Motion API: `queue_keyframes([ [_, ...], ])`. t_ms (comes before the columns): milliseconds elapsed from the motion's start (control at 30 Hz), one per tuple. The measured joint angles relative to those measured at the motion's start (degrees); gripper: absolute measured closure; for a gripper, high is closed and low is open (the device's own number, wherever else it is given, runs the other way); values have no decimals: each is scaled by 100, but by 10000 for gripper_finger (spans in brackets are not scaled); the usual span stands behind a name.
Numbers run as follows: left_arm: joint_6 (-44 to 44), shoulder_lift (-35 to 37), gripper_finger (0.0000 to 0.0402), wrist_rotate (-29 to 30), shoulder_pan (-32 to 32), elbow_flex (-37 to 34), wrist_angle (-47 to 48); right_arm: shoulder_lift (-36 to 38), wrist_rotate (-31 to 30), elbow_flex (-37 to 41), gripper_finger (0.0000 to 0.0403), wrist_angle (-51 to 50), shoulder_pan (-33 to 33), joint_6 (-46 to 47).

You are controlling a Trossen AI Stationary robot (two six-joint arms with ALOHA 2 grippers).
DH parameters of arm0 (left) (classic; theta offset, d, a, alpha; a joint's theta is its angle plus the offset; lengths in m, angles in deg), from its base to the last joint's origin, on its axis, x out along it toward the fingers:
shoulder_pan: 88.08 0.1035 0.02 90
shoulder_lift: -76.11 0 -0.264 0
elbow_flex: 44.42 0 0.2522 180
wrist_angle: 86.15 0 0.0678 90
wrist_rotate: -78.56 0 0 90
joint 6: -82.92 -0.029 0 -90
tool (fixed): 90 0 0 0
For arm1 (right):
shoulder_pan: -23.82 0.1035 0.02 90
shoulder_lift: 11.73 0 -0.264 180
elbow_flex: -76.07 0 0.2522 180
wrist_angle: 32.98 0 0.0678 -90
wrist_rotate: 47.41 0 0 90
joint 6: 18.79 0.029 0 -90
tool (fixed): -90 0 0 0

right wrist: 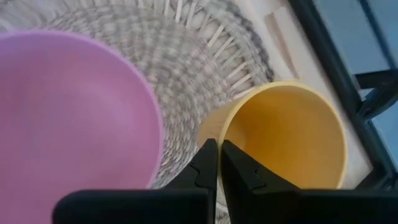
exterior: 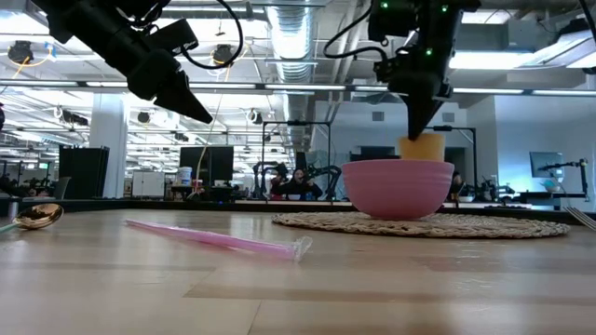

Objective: Pick & Place Utensil
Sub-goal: Put the yellow cup on the brown mat to the top right of the pink bowl

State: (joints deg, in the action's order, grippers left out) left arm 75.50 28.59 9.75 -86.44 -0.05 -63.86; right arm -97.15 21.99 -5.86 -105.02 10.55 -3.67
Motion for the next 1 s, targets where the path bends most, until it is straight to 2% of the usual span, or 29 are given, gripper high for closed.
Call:
queue_keyframes([
  [233, 0, 0, 282, 0, 0, 0, 0, 54, 10, 2, 398, -398, -42, 0],
  [433, 0, 0, 282, -1, -1, 0, 0, 439, -33, 3, 398, -719, -40, -49],
  [533, 1, 0, 282, -1, 1, 0, 0, 822, -33, 294, 399, -188, -40, -224],
  [633, 0, 0, 282, 0, 1, 0, 0, 1212, 267, 914, 399, 604, -80, -436],
  [800, 0, 0, 282, -1, 0, 0, -3, 1514, 279, 1594, 400, 760, -162, -16],
  [1000, 0, 0, 282, -1, 2, 0, -68, 1487, 274, 1811, 400, 986, -214, -7],
])
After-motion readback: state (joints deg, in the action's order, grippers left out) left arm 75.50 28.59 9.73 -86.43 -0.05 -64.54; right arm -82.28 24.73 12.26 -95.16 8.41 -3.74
